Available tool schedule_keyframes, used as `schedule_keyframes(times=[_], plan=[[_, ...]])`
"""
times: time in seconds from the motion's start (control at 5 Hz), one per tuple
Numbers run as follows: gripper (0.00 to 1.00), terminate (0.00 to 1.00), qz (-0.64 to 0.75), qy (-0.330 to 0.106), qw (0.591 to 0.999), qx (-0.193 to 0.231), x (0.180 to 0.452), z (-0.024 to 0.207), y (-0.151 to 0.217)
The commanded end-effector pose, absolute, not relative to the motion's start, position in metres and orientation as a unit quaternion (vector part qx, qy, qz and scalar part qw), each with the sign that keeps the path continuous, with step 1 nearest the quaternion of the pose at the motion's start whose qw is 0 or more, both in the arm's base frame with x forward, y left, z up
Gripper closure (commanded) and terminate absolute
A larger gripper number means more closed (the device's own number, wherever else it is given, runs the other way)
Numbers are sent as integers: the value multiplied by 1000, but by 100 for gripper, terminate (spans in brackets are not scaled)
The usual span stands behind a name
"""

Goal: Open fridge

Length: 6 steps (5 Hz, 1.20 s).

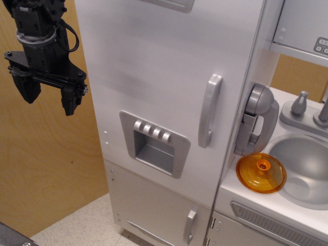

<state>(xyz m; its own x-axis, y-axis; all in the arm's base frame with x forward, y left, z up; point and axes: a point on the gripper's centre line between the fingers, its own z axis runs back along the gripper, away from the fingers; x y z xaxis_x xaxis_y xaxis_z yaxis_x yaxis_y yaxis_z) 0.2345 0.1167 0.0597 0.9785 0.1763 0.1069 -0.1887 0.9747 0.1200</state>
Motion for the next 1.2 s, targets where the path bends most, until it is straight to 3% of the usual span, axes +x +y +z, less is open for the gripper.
schedule_keyframes(times=[0.0, 0.2, 0.4, 1.0], plan=[[0, 0, 92, -48, 992, 65, 234, 60, 117], [0, 0, 88, -59, 994, 34, 248, 73, 93], [0, 0, 46, -67, 996, 28, 254, 70, 63], [0, 0, 11, -83, 996, -19, 257, 85, -17]])
